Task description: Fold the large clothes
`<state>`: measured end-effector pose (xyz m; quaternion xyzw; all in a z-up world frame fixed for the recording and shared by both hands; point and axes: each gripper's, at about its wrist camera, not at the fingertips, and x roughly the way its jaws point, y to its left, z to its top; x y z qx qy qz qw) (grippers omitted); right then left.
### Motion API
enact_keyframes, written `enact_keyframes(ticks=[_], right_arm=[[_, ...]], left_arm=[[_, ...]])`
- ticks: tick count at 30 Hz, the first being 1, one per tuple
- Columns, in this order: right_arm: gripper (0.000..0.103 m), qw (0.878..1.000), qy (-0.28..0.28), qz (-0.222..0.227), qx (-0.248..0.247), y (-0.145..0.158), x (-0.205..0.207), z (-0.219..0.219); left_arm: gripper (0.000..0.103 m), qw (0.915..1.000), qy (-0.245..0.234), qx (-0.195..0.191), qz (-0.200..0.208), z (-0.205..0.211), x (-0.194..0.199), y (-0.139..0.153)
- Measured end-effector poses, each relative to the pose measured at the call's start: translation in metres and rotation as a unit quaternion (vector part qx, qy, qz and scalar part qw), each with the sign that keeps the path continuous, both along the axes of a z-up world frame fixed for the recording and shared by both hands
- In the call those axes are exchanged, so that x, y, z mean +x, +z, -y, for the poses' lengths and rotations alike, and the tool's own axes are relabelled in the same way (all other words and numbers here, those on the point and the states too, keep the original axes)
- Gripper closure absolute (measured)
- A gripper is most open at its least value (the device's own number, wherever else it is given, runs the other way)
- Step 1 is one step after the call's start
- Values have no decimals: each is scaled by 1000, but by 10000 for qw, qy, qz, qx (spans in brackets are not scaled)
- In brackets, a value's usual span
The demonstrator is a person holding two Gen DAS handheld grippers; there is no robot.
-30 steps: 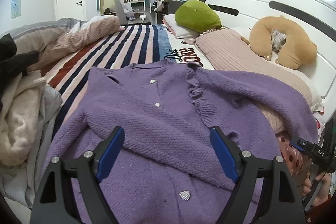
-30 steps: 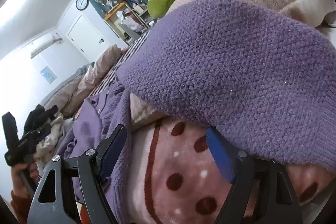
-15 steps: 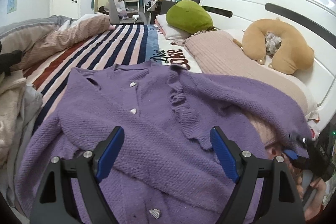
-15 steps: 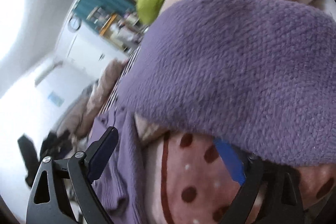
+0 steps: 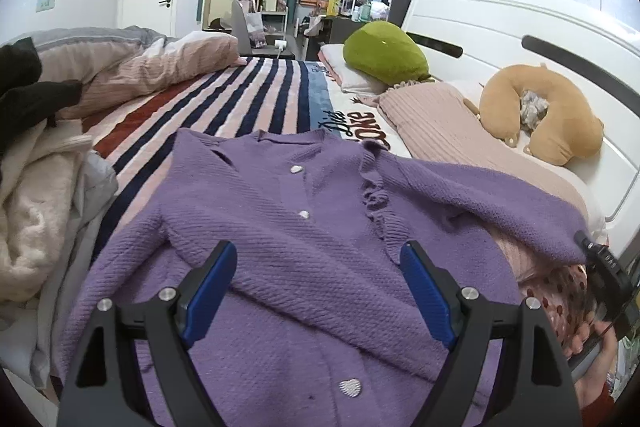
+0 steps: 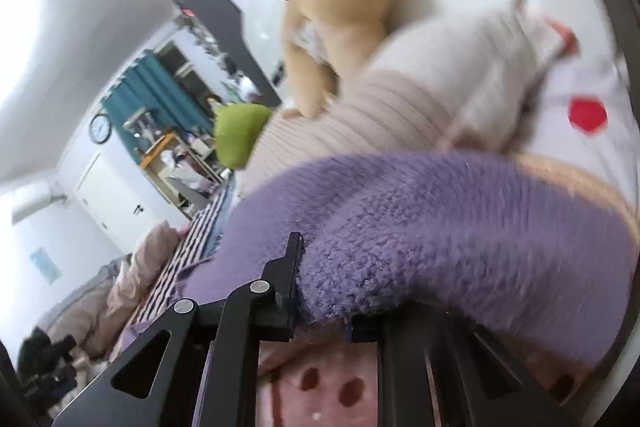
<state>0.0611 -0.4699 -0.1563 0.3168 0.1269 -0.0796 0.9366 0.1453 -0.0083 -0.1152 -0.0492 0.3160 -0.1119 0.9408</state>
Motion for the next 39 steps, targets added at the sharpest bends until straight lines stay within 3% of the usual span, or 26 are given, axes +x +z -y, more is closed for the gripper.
enact_keyframes(ticks=[4, 8, 13, 18, 23, 26, 28, 33, 35, 39], right_arm=[[94, 9974, 496, 432, -301, 30, 8, -20], [94, 9869, 1213, 853, -632, 60, 23, -58], [94, 9519, 2551, 1090, -1299, 86, 38, -146], [94, 8980, 4156, 428, -1383, 58, 64, -250], [92, 8272, 5154, -1206, -1884, -15, 87, -340], [82, 8102, 5261, -1776, -1877, -49, 91, -354], [80, 8118, 5291, -1771, -1723, -50, 90, -353], [43, 8136, 5381, -1541, -1573, -31, 77, -339], [32, 8249, 5217, -1386, -1678, -17, 68, -322], [26, 8574, 4720, -1497, -1402, -6, 62, -282]], left_arm=[[22, 9999, 65, -83, 66, -26, -7, 0], [22, 9997, 55, -119, 199, -52, -21, 0], [18, 9992, 136, -146, 343, -89, -35, 0], [18, 9985, 302, -252, 369, -125, -49, -5], [18, 9981, 380, -351, 343, -146, -63, -13], [18, 9977, 450, -378, 337, -156, -71, -15], [18, 9975, 484, -385, 327, -159, -73, -16], [18, 9976, 468, -376, 347, -153, -74, -12], [17, 9977, 416, -404, 349, -149, -73, -11], [17, 9977, 416, -463, 284, -139, -66, -10]])
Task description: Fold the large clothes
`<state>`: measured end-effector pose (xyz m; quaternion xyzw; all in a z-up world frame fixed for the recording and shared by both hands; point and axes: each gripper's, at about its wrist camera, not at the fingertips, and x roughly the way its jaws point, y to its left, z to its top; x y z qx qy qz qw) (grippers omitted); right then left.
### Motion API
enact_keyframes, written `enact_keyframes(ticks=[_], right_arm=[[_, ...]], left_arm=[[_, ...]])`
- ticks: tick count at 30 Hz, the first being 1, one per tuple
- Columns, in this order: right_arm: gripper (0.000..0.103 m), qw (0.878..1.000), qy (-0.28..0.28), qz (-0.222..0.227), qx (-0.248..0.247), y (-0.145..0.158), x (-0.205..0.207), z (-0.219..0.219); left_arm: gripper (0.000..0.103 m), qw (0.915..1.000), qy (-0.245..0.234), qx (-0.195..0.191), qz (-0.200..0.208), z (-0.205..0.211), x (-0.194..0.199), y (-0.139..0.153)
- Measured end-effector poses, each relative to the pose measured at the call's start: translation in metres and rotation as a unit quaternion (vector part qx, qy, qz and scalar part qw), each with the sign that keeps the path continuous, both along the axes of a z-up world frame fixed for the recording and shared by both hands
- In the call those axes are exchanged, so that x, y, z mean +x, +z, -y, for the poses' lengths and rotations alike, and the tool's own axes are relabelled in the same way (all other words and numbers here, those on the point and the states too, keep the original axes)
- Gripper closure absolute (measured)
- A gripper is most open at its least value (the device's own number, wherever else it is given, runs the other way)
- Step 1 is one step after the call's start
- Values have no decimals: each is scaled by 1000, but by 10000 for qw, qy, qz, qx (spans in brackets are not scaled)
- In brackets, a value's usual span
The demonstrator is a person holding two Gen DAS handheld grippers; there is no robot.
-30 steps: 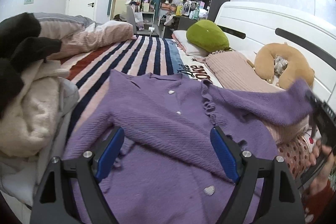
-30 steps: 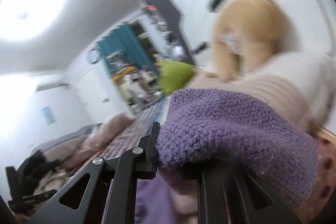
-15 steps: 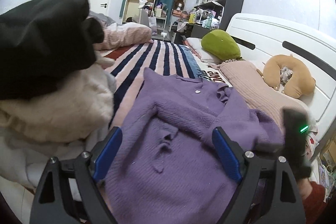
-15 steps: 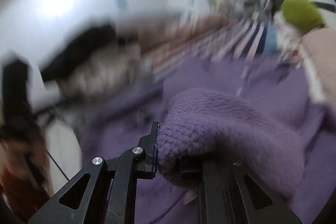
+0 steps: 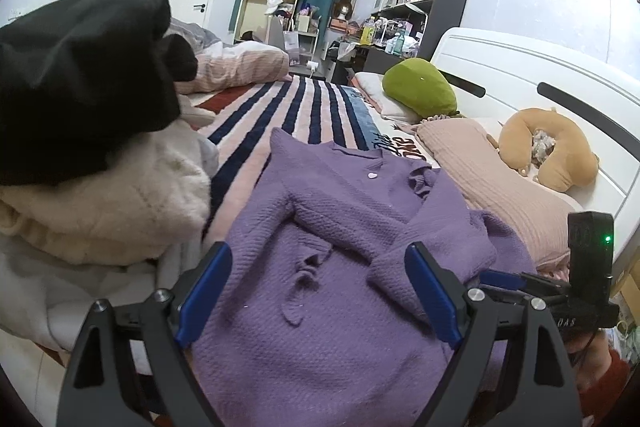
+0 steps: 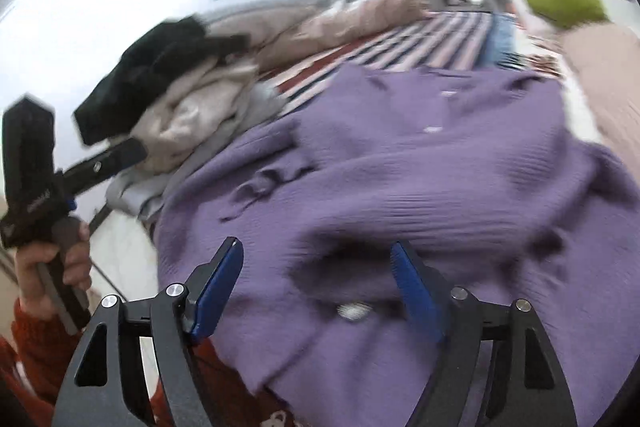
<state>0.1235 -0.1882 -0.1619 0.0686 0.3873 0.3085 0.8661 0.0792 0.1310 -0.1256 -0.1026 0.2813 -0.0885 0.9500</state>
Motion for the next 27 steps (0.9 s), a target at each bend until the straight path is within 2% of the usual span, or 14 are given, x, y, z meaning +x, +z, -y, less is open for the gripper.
enact_keyframes(ticks=[3, 5, 6, 8, 10, 11, 12, 13, 14, 17, 20, 24, 27], right_arm=[[26, 9967, -521, -308, 549, -14, 8, 36], [26, 9904, -687, -442, 1119, -21, 15, 55], [26, 9882, -595, -482, 1324, -22, 19, 60], [26, 9881, -676, -293, 1352, -17, 24, 61], [33, 9905, -655, -83, 1210, -10, 28, 56], [43, 9914, -660, -42, 1128, -8, 31, 50], [58, 9924, -694, -8, 1018, -6, 33, 44], [68, 9932, -639, -1, 971, -4, 35, 37], [83, 9933, -593, 7, 994, -4, 35, 34], [93, 9934, -274, 156, 1102, 3, 30, 13], [93, 9941, 248, 152, 1046, 7, 28, -24], [93, 9893, 1066, -88, 997, 1, 21, -74], [90, 9831, 1689, -269, 659, -12, 8, -113]], left_arm=[[17, 10000, -34, -14, -20, 7, 3, 2], [17, 10000, -75, 56, 19, 11, 2, 5], [17, 9999, -80, 88, 36, 13, 1, 6], [17, 9999, -84, 85, 45, 13, 0, 6], [17, 10000, -70, 36, 52, 11, -1, 6], [17, 10000, -62, 15, 49, 9, -1, 5], [17, 10000, -53, -6, 44, 7, -1, 3], [17, 10000, -40, -27, 40, 4, -2, 2], [17, 10000, -28, -49, 37, 0, -2, 1], [17, 9999, 12, -102, 46, -11, -4, -3], [17, 9998, 58, -180, 73, -24, -6, -6], [17, 9995, 105, -257, 134, -38, -10, -8], [17, 9992, 136, -351, 154, -45, -12, -10]])
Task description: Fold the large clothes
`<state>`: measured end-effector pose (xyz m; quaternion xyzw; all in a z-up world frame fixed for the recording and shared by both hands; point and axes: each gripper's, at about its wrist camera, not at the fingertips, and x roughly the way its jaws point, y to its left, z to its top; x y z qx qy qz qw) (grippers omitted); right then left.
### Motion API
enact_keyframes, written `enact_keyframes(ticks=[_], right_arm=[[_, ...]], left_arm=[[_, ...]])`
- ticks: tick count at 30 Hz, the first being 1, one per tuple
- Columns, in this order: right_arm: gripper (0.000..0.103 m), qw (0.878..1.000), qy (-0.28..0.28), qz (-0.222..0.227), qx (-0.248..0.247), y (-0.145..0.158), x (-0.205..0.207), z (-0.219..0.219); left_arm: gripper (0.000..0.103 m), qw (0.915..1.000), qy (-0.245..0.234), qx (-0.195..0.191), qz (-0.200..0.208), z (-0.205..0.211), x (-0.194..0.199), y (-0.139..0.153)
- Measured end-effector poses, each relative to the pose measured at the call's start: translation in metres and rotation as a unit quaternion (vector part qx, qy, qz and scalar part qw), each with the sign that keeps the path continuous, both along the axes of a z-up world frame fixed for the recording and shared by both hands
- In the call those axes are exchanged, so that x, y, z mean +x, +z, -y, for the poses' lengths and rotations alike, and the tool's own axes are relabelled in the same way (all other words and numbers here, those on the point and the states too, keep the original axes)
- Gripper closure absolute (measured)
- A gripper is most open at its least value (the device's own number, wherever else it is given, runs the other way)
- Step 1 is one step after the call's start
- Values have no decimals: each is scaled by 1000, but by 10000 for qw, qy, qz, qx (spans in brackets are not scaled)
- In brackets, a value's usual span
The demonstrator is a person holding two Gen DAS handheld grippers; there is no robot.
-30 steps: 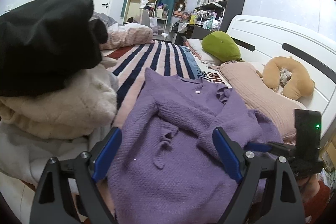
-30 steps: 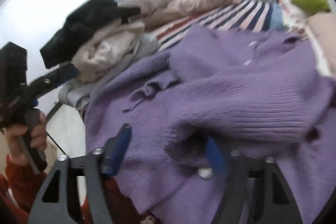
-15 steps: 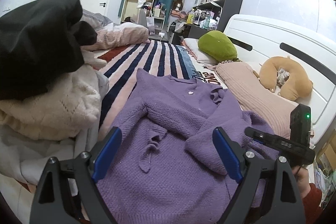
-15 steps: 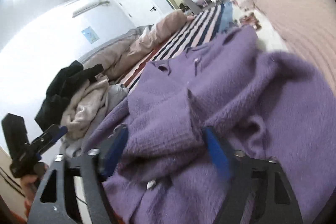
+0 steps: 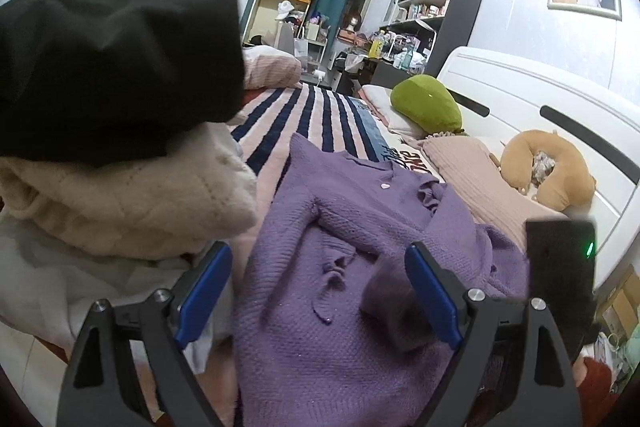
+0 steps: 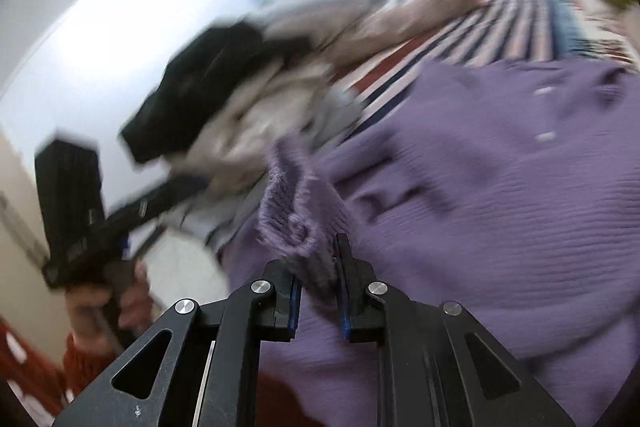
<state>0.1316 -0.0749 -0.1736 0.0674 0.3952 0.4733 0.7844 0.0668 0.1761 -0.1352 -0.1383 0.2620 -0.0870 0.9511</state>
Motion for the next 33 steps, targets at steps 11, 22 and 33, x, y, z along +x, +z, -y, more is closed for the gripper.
enact_keyframes(ticks=[11, 22, 33], right_arm=[[49, 9976, 351, 140, -577, -7, -24, -24], [41, 9888, -1255, 667, -454, 24, -34, 94], [30, 9331, -3410, 713, -890, 10, -71, 231]], left_arm=[[17, 9997, -34, -136, -187, -11, -7, -18], [17, 9982, -115, 190, -549, 16, -10, -33], [17, 9934, 157, 419, -1060, 13, -24, -69]])
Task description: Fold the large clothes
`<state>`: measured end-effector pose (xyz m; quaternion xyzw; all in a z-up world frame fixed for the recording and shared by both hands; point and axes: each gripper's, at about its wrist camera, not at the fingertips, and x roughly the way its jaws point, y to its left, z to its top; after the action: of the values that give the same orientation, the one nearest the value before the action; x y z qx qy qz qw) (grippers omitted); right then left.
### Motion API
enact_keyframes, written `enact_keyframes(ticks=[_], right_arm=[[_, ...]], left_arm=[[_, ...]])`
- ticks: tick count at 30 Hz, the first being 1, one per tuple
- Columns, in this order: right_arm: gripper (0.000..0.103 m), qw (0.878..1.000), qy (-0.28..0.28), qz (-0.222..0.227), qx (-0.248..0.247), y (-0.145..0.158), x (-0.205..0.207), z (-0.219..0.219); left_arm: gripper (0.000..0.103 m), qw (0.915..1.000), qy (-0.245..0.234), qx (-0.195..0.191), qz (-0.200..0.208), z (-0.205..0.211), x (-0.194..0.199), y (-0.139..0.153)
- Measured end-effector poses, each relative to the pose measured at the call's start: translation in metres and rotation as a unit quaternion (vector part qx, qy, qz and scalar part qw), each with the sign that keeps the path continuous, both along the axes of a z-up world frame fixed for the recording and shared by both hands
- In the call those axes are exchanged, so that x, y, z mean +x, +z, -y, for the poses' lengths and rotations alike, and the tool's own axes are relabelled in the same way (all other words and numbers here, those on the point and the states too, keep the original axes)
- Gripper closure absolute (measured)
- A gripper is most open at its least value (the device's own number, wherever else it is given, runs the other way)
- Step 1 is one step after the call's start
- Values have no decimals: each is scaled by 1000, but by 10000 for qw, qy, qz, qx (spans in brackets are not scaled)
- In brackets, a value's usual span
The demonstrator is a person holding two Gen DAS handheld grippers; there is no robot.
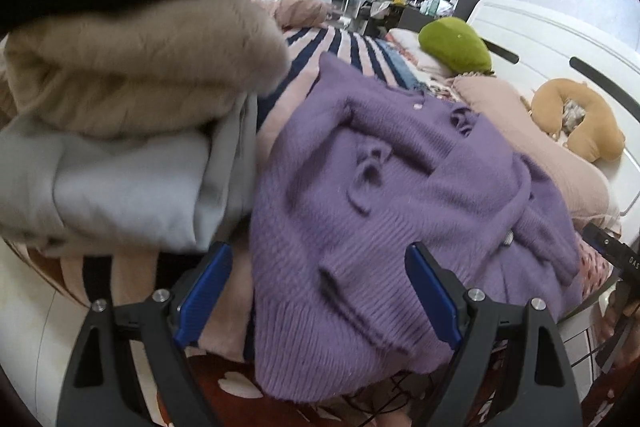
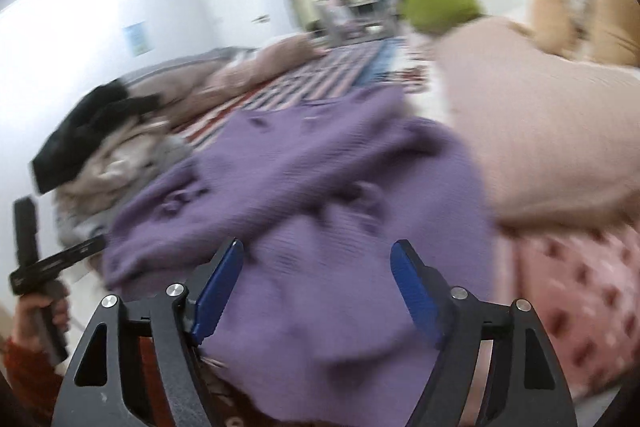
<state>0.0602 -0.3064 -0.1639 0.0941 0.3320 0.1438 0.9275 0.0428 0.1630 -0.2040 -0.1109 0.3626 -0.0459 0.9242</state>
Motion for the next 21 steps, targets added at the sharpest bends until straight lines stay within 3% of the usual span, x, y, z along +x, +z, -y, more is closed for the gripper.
enact_keyframes(ticks=[5, 9, 12, 14, 16, 21], right_arm=[[25, 9986, -391, -331, 121, -24, -16, 40], [24, 9973, -37, -592, 442, -42, -19, 45], [23, 9974, 184, -543, 439, -46, -18, 37], [24, 9971, 279, -528, 479, -45, -15, 31], [31, 9951, 433, -520, 718, -48, -11, 25], [74, 9899, 519, -704, 1113, -57, 4, 10]], left_arm=[[17, 9994, 118, -100, -301, 2, 1, -26], [17, 9990, 156, -291, -314, 3, 0, -39], [18, 9988, 122, -358, -306, 5, 3, -38], [28, 9985, 35, -461, -280, 9, 6, -37], [44, 9984, -62, -510, -244, 18, 12, -35], [75, 9945, -396, -952, -181, 28, 21, -34]])
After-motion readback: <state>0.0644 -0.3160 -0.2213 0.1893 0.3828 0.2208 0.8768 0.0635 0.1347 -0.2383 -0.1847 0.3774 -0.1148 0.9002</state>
